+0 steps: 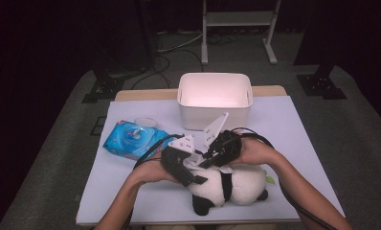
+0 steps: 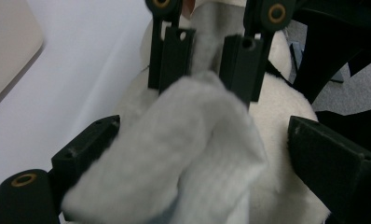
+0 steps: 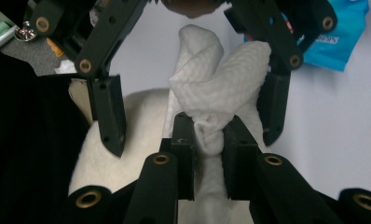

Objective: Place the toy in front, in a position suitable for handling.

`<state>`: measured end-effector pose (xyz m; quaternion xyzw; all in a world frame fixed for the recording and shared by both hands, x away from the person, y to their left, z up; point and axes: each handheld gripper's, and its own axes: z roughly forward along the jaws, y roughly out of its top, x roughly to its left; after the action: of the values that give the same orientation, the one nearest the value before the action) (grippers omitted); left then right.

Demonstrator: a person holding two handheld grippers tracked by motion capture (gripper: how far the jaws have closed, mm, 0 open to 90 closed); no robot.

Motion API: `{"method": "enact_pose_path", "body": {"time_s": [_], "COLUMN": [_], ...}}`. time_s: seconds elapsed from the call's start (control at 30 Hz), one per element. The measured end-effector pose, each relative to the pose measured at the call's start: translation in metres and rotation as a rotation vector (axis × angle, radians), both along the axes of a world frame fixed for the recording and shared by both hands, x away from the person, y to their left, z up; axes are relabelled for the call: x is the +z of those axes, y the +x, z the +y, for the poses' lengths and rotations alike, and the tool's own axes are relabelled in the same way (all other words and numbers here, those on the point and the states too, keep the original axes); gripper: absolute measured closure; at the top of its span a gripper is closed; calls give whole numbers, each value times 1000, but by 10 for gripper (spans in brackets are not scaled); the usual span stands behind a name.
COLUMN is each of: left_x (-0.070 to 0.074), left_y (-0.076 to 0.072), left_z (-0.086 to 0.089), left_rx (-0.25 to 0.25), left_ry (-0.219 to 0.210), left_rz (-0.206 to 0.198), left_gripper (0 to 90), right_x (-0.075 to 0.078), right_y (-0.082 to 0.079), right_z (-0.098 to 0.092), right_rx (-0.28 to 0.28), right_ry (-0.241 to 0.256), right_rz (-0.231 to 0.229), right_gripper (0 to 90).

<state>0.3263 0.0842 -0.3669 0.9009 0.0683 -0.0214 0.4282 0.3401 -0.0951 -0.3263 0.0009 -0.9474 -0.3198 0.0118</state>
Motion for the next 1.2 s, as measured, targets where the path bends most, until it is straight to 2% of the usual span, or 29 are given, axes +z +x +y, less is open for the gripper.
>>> {"method": "enact_pose_path", "body": {"time_s": [0.23,0.4,0.77,1.2], "left_x": [0,-1,-1,-2], "left_y": [-1,-1,-1,-1], "left_z": [-1,-2,-1,-2], "left_rx": [-3,0,-3,-4], "left_ry": [7,-3,3,8], "left_rz": [0,8,3,11], "left_gripper": [115,115,115,116], "right_x": [-2,-1,-3,-11], "right_y": [2,3,1,-9], "right_z": [12,6,-26,-70], "right_rx": [13,1,-60,-139], "right_ry": [9,10,31,-9], "right_rz": [4,12,6,3], "right_gripper": [762,763,763,761]}}
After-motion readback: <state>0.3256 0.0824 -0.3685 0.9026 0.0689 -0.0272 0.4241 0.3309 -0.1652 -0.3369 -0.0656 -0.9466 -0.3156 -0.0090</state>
